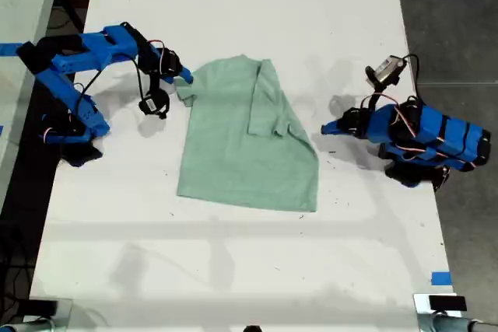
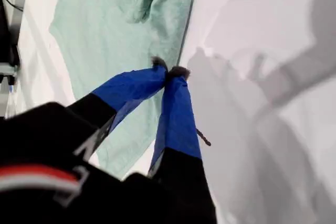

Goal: Fold t shirt

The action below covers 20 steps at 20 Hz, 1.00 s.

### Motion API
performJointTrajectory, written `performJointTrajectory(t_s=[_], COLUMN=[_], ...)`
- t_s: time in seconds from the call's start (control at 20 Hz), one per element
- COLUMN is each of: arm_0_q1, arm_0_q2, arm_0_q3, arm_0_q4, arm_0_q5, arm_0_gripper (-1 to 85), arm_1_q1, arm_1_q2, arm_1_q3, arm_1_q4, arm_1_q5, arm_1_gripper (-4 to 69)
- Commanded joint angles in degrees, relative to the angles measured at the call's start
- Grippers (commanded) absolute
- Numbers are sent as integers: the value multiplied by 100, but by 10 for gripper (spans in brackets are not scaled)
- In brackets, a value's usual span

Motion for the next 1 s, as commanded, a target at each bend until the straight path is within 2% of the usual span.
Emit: performJointTrajectory(t_s=[0.0, 0.05, 0.15, 0.2, 0.4, 0.7, 0.75, 0.8, 0.85, 0.9, 0.95], arm_0_q1=[70, 0, -9, 114, 1354, 3226, 3384, 3445, 3428, 3375, 3278], arm_0_q2=[-360, -879, -1635, -1556, -870, -1881, -2065, -2109, -2039, -1890, -1591], arm_0_q3=[-571, -923, -1670, -1828, -3076, -6073, -6478, -6601, -6627, -6618, -6478], arm_0_q4=[193, 492, 1283, 1459, 2136, 2276, 2250, 2197, 2197, 2250, 2496], arm_0_q5=[-44, -88, -220, -352, -1028, -1775, -1811, -1934, -1960, -1696, -1740], arm_0_gripper=[76, -1, -1, -1, -1, -1, 44, 196, 219, 167, -1], arm_1_q1=[53, 53, 35, 35, 44, 44, 35, 35, 35, 35, 35], arm_1_q2=[97, 97, 97, 97, 97, 97, 97, 97, 97, 97, 97], arm_1_q3=[281, 281, 281, 281, 281, 281, 281, 281, 281, 281, 281], arm_1_q4=[62, 62, 62, 62, 62, 62, 62, 62, 62, 62, 62], arm_1_q5=[35, 26, 26, 26, 18, 18, 18, 18, 18, 18, 18], arm_1_gripper=[22, 22, 22, 22, 22, 22, 22, 22, 22, 22, 22])
